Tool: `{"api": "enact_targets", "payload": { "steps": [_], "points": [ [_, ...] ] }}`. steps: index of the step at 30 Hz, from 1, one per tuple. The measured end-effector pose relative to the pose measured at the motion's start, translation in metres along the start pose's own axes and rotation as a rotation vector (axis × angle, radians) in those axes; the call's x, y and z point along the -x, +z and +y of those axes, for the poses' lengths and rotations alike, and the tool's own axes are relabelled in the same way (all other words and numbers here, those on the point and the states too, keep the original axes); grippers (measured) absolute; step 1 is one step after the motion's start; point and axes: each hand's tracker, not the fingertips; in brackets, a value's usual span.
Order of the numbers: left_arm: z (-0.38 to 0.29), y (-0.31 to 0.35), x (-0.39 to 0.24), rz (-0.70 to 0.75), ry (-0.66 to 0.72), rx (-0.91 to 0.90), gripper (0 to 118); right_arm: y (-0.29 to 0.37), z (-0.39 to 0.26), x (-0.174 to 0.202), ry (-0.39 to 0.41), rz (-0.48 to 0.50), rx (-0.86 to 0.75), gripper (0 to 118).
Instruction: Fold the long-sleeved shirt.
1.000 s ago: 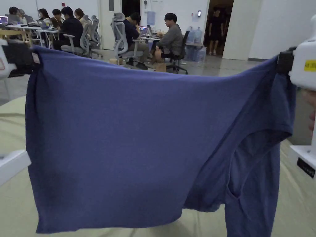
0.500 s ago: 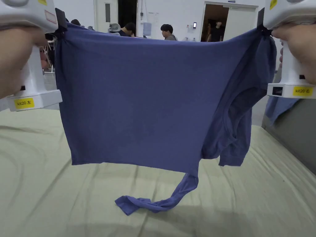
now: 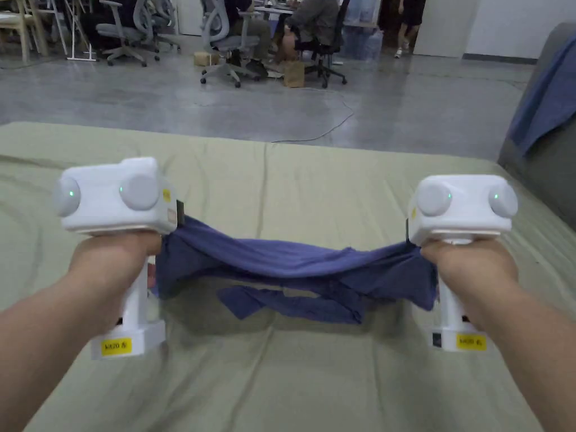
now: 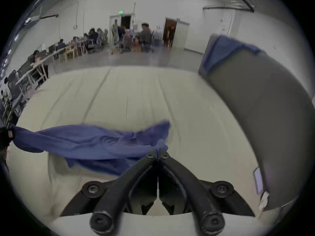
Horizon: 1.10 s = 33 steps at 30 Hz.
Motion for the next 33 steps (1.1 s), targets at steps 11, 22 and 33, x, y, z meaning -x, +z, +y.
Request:
{"api": "enact_targets", "payload": {
  "steps": [11,22,33],
  "points": [
    [-0.167,0.083,0.066,-0.042,0.181,0.115,1,0.064,-0.175,-0.050,0.061,0.053,-0.007,0],
    [-0.280,0.239,0.111,-0.114,0.072,0.199,1,0.193,-0.320,-0.104,0.167,0.168,0.118,0],
    [-0.347,0.262,0.119,-0.091,0.036,0.321,1,0.205,-0.401,-0.105,0.259,0.155,0.289,0]
  ]
}}
